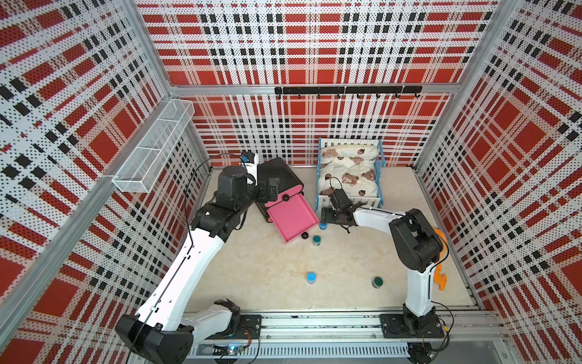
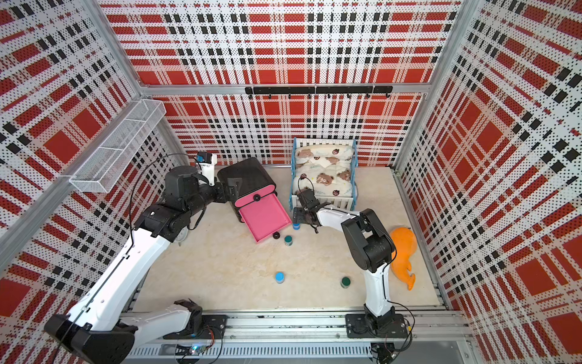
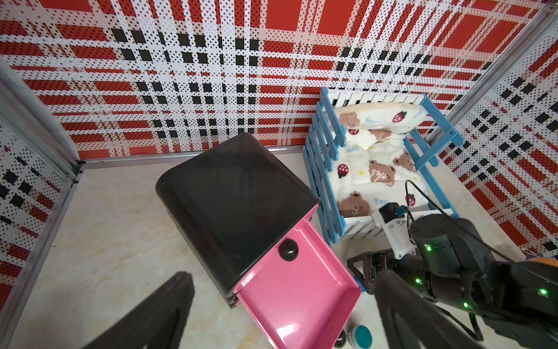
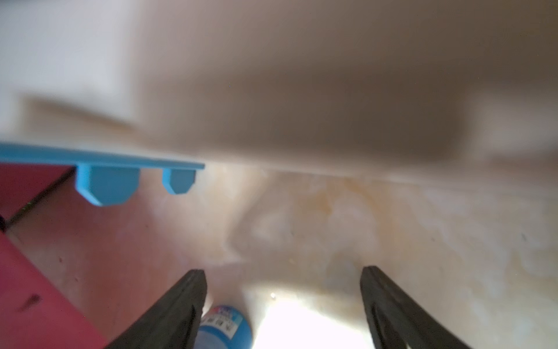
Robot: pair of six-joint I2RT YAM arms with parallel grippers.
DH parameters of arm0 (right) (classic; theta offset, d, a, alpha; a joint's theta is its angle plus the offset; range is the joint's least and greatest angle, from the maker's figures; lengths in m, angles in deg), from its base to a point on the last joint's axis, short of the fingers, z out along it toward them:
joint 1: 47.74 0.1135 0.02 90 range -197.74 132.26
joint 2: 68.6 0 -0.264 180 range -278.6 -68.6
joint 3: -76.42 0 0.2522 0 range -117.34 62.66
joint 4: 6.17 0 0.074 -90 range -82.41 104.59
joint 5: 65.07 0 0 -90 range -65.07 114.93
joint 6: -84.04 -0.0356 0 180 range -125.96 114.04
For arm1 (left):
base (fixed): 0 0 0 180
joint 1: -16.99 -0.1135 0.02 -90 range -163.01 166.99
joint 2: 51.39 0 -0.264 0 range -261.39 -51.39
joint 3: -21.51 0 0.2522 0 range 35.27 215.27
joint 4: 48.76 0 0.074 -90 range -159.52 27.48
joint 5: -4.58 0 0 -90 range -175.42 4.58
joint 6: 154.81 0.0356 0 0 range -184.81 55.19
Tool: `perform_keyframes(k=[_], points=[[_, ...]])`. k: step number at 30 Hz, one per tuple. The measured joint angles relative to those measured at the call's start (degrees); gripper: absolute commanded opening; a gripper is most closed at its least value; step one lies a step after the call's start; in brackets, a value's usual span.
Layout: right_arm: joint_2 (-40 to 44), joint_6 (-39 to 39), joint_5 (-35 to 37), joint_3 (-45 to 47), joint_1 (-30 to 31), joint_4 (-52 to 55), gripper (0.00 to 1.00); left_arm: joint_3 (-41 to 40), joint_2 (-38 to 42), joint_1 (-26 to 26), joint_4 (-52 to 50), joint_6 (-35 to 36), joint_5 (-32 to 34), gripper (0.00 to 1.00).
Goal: Put the paint cans in the drawer according to color
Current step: Adjust the paint can at the center of the board.
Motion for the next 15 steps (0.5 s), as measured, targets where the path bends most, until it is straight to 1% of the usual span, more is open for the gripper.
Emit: perform_keyframes(k=[8, 15], points=[[3.72, 1.07, 0.15, 4.44, -0.48, 1.38, 0.86, 0.00, 0.00, 0.02, 0.09, -0.15, -0.02, 0.99], [6.21, 5.31, -1.55, 5.90, 0.17, 1.42, 0.88, -0.66, 0.61, 0.02, 0.11, -0.17, -0.04, 0.99]])
